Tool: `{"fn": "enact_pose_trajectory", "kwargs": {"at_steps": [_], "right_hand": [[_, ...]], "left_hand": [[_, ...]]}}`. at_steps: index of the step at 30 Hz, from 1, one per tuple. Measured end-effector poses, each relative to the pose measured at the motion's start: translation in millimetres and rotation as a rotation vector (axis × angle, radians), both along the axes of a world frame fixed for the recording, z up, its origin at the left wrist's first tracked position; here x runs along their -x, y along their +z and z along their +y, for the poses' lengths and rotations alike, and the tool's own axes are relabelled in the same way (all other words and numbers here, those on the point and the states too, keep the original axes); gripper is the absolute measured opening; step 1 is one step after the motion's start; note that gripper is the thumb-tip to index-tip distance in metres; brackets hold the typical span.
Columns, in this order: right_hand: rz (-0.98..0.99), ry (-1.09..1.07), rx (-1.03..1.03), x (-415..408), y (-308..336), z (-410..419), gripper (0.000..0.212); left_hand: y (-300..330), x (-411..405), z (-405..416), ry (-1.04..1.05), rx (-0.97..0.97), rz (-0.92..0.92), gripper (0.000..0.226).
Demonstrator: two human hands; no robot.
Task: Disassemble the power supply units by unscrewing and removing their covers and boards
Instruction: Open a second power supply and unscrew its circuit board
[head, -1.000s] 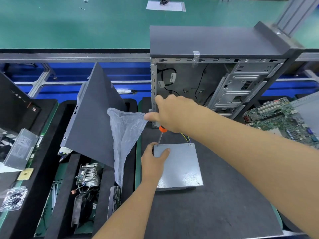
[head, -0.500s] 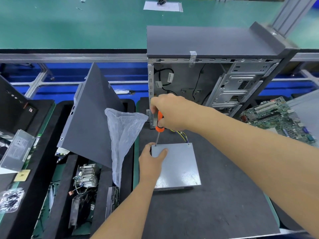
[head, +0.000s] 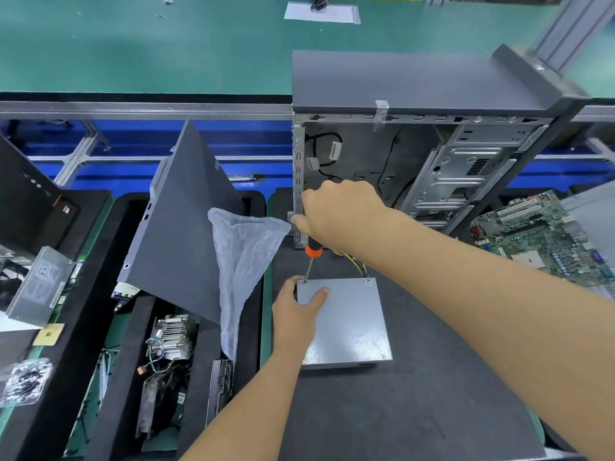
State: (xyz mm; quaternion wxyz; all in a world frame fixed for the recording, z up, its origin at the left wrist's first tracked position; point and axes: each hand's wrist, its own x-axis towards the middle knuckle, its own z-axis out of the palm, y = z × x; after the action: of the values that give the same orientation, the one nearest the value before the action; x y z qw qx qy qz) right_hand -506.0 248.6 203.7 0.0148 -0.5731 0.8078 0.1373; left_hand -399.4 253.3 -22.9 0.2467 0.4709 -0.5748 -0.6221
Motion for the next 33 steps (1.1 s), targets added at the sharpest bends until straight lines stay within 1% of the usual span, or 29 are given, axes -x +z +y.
{"fn": "enact_pose_trajectory", "kwargs": {"at_steps": [2,5,8,9,10,11,12,13,14,15,16,17,18,20,22,24,26,27,30,31,32,33], "right_hand": [[-0.108,-0.014,0.037,2.5,-1.5,1.5,0.025],[-0.342,0.008,-0.015,6.5,-1.5,3.2,0.021],[-0.514,-0.065,-0.077,7.1,4.9,4.5,0.033],[-0.533,-0.076,-0.084,5.2,5.4,4.8,0.032],[-0.525,-0.079,-0.075,2.3,4.3,4.5,0.029],[-0.481,-0.078,-0.061,-0.2,2.3,4.0,0.038],[-0.390,-0.092,-0.035,-2.8,0.7,2.9,0.054],[-0.272,-0.115,-0.021,-5.2,0.7,2.0,0.066],[-0.128,-0.092,-0.013,-6.8,1.2,2.2,0.067],[-0.001,-0.044,-0.049,-8.7,3.3,2.3,0.057],[0.054,0.007,-0.081,-8.7,3.4,2.3,0.051],[0.107,0.034,-0.140,-7.5,3.3,2.3,0.057],[0.116,0.040,-0.159,-8.8,5.3,4.0,0.058],[0.065,-0.006,-0.099,-9.4,8.3,4.9,0.026],[-0.021,-0.067,-0.010,-8.1,6.7,6.4,0.026],[-0.045,-0.061,0.020,-7.2,6.9,7.6,0.022],[-0.104,-0.059,0.056,-6.8,7.8,8.4,0.027],[-0.144,-0.050,0.041,-6.3,9.1,7.9,0.030],[-0.381,-0.070,-0.012,-6.9,11.4,6.7,0.035],[-0.425,-0.079,-0.034,-8.3,11.2,6.5,0.036],[-0.429,-0.088,-0.033,-10.3,9.8,6.8,0.038],[-0.396,-0.114,-0.020,-11.5,7.5,7.0,0.045]], "left_hand": [[0.3,0.7,0.1,0.002,-0.005,-0.004,0.035],[1.3,0.7,0.3,0.008,-0.006,-0.001,0.033],[2.7,0.3,0.6,0.014,0.006,-0.006,0.031],[3.5,0.1,0.6,0.012,0.005,-0.003,0.031],[3.7,-0.2,0.6,0.009,0.001,0.002,0.031],[3.5,-0.7,0.5,0.005,-0.002,0.003,0.032],[3.1,-1.0,0.3,0.000,0.001,-0.001,0.032],[2.8,-1.4,0.1,-0.004,0.006,-0.008,0.032],[2.3,-1.5,0.1,-0.008,0.011,-0.011,0.032],[1.8,-1.3,0.2,-0.010,0.014,-0.008,0.031],[1.2,-1.0,0.1,-0.009,0.015,-0.001,0.031],[0.7,-1.1,-0.1,-0.006,0.016,0.003,0.031],[0.3,-1.1,0.0,-0.004,0.016,0.006,0.031],[-0.9,-0.5,-0.2,-0.002,0.014,0.007,0.031],[-2.2,0.1,-0.4,-0.003,0.014,0.002,0.032],[-2.5,-0.2,-0.8,0.001,0.019,0.001,0.031],[-2.7,-0.2,-1.2,-0.002,0.017,0.003,0.031],[-3.3,-0.1,-1.1,-0.002,0.015,0.004,0.031],[-4.6,0.1,-0.9,0.000,0.013,-0.004,0.033],[-4.6,-0.1,-1.0,0.002,0.009,-0.001,0.033],[-4.6,-0.2,-1.3,0.002,0.007,0.003,0.033],[-4.6,-0.3,-1.4,-0.001,0.008,0.003,0.033]]}}
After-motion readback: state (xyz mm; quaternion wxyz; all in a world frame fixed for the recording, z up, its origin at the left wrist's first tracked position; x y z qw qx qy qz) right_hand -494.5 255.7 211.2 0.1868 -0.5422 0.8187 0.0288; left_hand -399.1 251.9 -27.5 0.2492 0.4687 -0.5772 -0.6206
